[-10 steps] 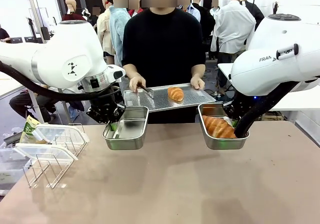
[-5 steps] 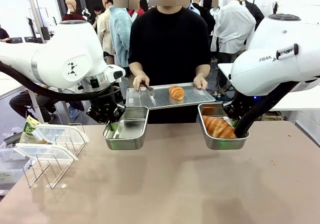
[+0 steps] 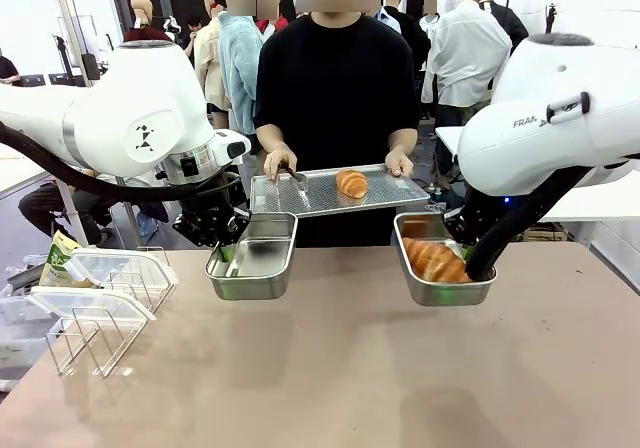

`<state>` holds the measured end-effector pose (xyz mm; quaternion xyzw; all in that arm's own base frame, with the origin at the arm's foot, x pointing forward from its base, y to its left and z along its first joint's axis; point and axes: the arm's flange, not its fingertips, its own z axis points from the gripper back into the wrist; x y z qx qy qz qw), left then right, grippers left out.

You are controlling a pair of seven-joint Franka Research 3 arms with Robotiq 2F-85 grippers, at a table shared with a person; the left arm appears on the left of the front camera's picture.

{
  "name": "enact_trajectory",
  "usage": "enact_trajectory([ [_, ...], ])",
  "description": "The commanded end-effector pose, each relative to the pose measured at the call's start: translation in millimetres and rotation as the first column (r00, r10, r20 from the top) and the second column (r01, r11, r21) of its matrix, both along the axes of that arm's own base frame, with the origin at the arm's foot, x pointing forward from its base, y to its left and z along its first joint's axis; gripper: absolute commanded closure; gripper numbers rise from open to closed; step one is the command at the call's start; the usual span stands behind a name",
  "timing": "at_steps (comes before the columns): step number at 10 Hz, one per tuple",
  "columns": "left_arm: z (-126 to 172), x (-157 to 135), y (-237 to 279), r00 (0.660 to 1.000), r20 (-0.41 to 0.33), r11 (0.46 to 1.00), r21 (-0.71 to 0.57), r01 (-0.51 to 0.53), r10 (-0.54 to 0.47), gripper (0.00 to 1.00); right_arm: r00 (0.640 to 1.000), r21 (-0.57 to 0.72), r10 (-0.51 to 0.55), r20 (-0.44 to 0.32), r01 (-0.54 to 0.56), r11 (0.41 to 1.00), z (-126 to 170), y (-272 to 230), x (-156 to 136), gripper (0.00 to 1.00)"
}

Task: Place the bread in airtight containers.
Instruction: Once an object is inside an Airtight Container , place the container in the center of the table.

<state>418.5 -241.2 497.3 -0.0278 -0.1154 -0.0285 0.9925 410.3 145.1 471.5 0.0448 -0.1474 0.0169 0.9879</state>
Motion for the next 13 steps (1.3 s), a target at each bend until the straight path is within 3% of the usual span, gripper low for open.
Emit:
enact_trajectory([
  [1,3.6,1.2,1.2,1.0,0.006,1.0,-0.003,-0.002,0.002,1.0,0.996,0.026,-0.034,-0.084,0.036,0.999,-36.8,1.5,27.7,1.0],
  [4,3.6,1.2,1.2,1.0,0.006,1.0,-0.003,-0.002,0.002,1.0,0.997,0.027,-0.05,-0.058,0.052,0.998,-74.8,-2.2,45.1,1.0],
  [6,3.6,1.2,1.2,1.0,0.006,1.0,-0.003,-0.002,0.002,1.0,0.999,-0.004,-0.052,0.003,0.052,0.999,-95.8,1.8,53.5,1.0],
  [13,3.6,1.2,1.2,1.0,0.006,1.0,-0.003,-0.002,0.002,1.0,0.99,-0.079,-0.103,-0.099,0.095,0.992,-128.6,2.7,72.5,1.0],
])
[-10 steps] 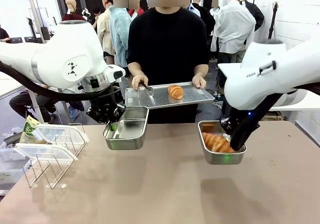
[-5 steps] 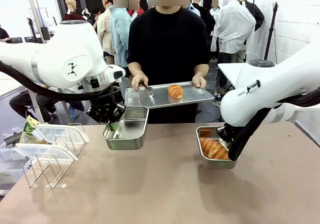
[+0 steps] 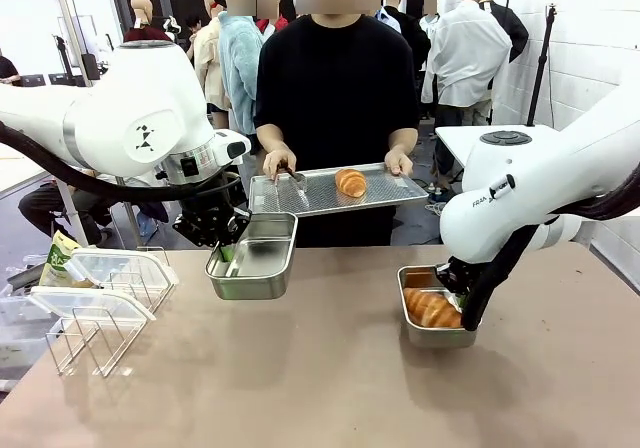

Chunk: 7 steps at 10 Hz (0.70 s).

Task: Place the bread in airtight containers.
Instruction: Once an object is inside an Airtight Container , place the container in the center of the table.

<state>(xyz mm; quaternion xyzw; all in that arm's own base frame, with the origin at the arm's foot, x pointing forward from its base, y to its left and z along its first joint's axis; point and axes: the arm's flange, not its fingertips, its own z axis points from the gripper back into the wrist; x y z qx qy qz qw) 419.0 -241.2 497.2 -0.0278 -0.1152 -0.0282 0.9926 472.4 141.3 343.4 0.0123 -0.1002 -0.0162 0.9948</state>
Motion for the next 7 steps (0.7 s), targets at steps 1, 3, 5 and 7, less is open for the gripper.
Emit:
enact_trajectory([
  [1,3.7,0.8,1.2,1.0,0.006,1.0,-0.003,-0.001,0.002,1.0,0.999,-0.02,-0.031,-0.018,0.03,0.999,-5.9,4.7,13.0,1.0],
  [3,3.7,0.8,1.2,1.0,0.006,1.0,-0.003,-0.001,0.002,1.0,0.999,-0.017,-0.023,-0.026,0.022,1.0,-13.1,3.9,15.2,1.0],
  [5,3.7,0.8,1.2,1.0,0.006,1.0,-0.003,-0.001,0.002,1.0,1.0,-0.009,-0.018,-0.007,0.018,1.0,-17.5,2.8,14.7,1.0],
  [7,3.7,0.8,1.2,1.0,0.006,1.0,-0.003,-0.001,0.002,1.0,1.0,-0.014,0.004,-0.005,-0.004,1.0,-20.5,2.6,15.4,1.0],
])
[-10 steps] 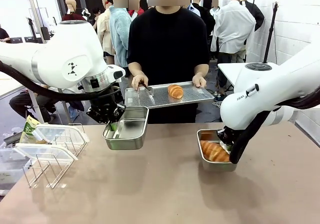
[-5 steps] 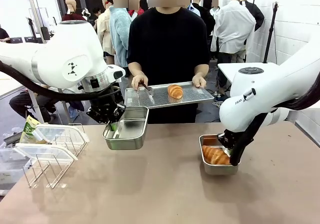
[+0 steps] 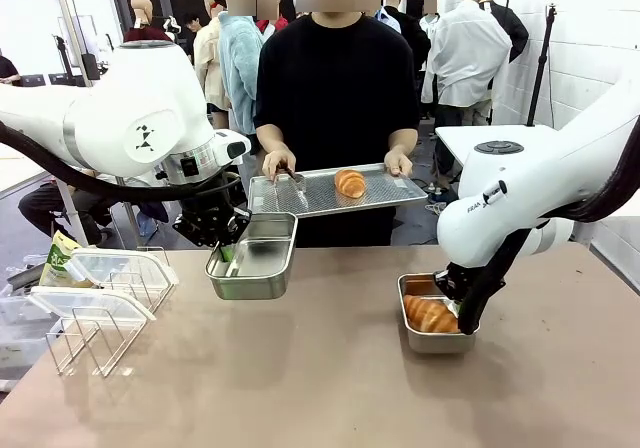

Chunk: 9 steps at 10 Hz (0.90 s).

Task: Place the bread in airtight containers.
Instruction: Once an object is inside an Airtight Container , place the container in the center of the table.

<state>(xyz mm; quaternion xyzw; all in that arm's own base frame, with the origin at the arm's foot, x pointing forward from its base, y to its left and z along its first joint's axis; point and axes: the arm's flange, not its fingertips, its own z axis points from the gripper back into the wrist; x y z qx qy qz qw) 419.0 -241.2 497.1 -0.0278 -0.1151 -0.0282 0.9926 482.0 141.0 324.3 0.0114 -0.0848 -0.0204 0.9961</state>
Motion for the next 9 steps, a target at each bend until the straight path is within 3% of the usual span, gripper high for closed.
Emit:
enact_trajectory([
  [1,3.8,0.7,1.1,1.0,0.006,1.0,-0.004,-0.001,0.001,1.0,0.999,-0.005,0.034,0.029,-0.034,0.999,-4.0,3.0,5.9,1.0],
  [2,3.8,0.7,1.1,1.0,0.006,1.0,-0.004,-0.001,0.001,1.0,0.999,-0.014,0.035,0.037,-0.035,0.999,-7.0,2.6,6.6,0.98],
  [7,3.8,0.7,1.1,1.0,0.006,1.0,-0.004,-0.001,0.001,1.0,0.998,-0.017,0.042,0.051,-0.041,0.999,-11.9,0.2,5.7,0.05],
  [9,3.8,0.7,1.1,1.0,0.006,1.0,-0.004,-0.001,0.001,1.0,0.998,-0.018,0.041,0.051,-0.041,0.999,-9.4,-0.8,5.2,0.0],
])
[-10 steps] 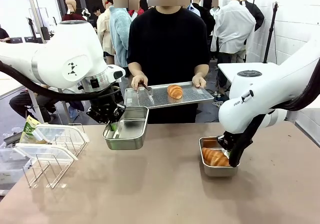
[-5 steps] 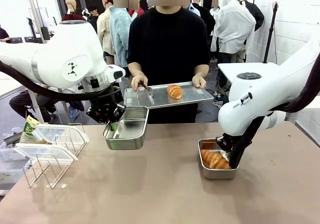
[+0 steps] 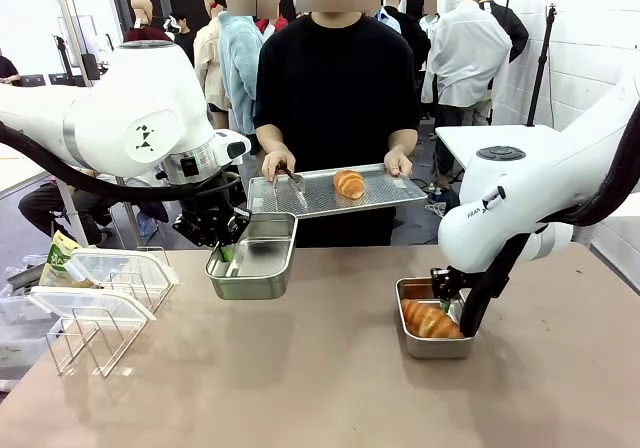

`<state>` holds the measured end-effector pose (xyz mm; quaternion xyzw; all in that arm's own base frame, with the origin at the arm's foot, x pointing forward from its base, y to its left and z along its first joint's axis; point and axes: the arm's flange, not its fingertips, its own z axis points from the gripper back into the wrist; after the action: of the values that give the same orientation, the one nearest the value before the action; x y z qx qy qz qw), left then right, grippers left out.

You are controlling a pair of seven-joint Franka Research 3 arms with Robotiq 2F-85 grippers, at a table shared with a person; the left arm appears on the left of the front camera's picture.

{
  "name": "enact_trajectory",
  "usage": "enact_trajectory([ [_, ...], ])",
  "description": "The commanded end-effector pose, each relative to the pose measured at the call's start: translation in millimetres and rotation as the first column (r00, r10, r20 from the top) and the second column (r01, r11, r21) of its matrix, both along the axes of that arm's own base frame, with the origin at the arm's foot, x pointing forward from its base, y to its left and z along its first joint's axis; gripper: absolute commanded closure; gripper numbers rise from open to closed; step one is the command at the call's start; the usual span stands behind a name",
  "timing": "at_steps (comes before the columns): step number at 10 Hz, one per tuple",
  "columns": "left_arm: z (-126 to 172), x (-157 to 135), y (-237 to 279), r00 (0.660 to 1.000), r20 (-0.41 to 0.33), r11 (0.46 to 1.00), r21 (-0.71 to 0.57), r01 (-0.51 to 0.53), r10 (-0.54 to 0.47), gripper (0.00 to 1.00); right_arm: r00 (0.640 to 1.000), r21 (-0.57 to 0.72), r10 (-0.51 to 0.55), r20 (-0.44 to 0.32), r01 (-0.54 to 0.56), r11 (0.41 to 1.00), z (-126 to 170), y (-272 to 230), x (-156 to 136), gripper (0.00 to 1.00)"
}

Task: Place the bread in airtight containers.
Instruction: Once an object is inside an Airtight Container , place the container in the center of the table.

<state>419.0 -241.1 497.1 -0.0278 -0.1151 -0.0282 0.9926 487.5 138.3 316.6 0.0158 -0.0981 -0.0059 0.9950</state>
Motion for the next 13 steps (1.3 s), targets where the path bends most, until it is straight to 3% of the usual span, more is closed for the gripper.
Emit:
enact_trajectory([
  [1,3.8,0.7,1.1,1.0,0.006,1.0,-0.004,-0.001,0.001,1.0,1.0,-0.02,0.016,0.021,-0.015,1.0,-1.0,3.0,0.3,0.0],
  [6,3.8,0.7,1.1,1.0,0.006,1.0,-0.004,-0.001,0.001,1.0,0.999,-0.029,0.033,-0.005,-0.033,0.999,-1.1,4.8,3.6,0.0],
  [7,3.8,0.7,1.1,1.0,0.006,1.0,-0.004,-0.001,0.001,1.0,0.994,-0.054,0.071,-0.078,-0.076,0.996,-1.5,14.6,8.2,0.0],
  [8,3.8,0.7,1.1,1.0,0.006,1.0,-0.004,-0.001,0.001,1.0,1.0,-0.004,0.011,-0.003,-0.011,1.0,-0.4,0.4,-0.4,0.0],
  [13,3.8,0.7,1.1,1.0,0.006,1.0,-0.004,-0.001,0.001,1.0,1.0,-0.004,0.011,-0.003,-0.011,1.0,-0.4,0.4,-0.4,0.0],
])
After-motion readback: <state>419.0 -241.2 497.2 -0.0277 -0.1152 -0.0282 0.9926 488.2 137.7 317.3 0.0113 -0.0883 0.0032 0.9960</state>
